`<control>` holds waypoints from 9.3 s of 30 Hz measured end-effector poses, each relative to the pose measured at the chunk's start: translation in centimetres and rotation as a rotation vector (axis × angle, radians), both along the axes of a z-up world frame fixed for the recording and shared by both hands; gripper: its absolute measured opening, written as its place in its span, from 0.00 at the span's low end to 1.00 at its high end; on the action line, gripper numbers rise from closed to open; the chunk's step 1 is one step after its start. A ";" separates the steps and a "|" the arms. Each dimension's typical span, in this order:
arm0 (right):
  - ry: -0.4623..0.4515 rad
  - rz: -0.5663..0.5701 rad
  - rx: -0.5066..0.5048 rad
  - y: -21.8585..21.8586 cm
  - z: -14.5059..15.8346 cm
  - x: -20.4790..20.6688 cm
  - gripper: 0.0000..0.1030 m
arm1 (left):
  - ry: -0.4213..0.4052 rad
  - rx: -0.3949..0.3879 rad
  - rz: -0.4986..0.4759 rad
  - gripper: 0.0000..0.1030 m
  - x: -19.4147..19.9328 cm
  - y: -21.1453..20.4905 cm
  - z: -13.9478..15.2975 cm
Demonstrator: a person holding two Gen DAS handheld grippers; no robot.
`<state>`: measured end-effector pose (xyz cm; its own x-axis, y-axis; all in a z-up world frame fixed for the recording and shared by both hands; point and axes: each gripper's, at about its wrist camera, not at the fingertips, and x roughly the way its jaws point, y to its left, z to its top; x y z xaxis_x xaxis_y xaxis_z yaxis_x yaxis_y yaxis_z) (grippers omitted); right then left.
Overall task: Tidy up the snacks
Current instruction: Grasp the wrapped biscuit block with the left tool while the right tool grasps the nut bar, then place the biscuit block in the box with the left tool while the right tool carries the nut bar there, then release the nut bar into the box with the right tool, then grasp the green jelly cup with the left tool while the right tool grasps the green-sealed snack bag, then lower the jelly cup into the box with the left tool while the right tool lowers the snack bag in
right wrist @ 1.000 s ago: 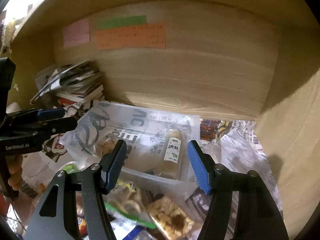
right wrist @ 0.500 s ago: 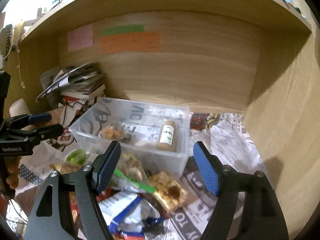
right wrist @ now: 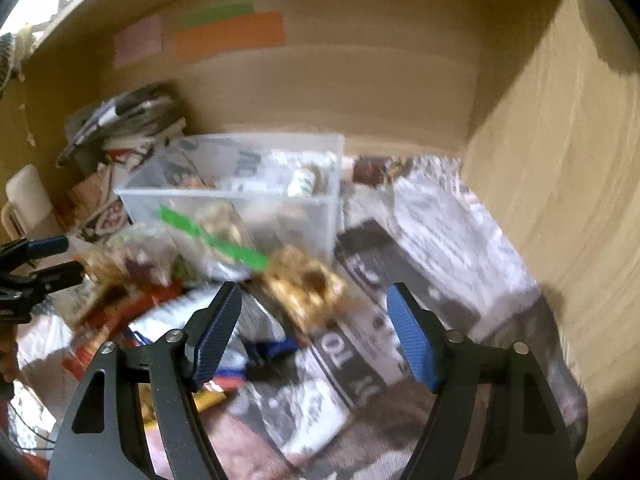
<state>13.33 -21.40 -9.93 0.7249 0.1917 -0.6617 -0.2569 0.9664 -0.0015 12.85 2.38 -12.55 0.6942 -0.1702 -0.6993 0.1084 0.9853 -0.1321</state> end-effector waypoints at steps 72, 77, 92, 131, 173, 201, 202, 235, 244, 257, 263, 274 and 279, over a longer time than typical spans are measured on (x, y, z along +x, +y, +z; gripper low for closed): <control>-0.107 0.065 0.071 0.7 4.5 3.8 0.40 | -0.213 0.040 0.119 0.53 4.7 2.4 6.5; -0.120 0.091 0.091 2.1 4.9 5.0 0.40 | -0.218 0.055 0.100 0.53 6.4 1.8 6.8; -0.081 0.151 0.063 5.7 4.2 9.8 0.41 | -0.176 0.038 0.026 0.53 12.4 0.2 6.1; -0.058 0.174 0.034 5.9 4.7 7.8 0.53 | -0.156 0.074 0.002 0.65 10.2 -0.1 5.5; 0.088 0.159 0.048 6.3 -1.0 5.8 0.93 | 0.050 -0.049 -0.046 0.72 8.6 1.0 -2.6; 0.021 0.165 0.121 4.8 1.3 3.9 0.57 | -0.068 -0.036 -0.024 0.57 5.3 1.9 1.2; 0.013 0.166 0.123 4.8 1.6 3.7 0.57 | -0.075 -0.036 -0.025 0.57 5.3 2.0 1.4; -0.202 0.076 0.183 2.8 8.0 6.0 0.57 | -0.255 0.003 -0.049 0.58 11.0 -2.6 8.7; -0.164 0.064 0.163 3.4 6.9 9.3 0.57 | -0.210 0.015 -0.061 0.58 14.1 -3.6 7.3; -0.042 0.063 0.125 4.7 3.8 13.7 0.58 | -0.076 -0.019 -0.052 0.58 18.9 -3.3 4.1; 0.000 0.061 0.119 4.9 2.8 14.4 0.60 | -0.059 -0.031 -0.052 0.58 19.5 -3.3 3.5; -0.014 0.078 0.089 5.4 3.5 13.1 0.70 | -0.122 -0.002 -0.054 0.60 16.9 -3.0 5.3; -0.067 0.085 0.072 5.4 4.7 11.2 0.75 | -0.157 -0.002 -0.046 0.62 14.7 -2.4 6.3</control>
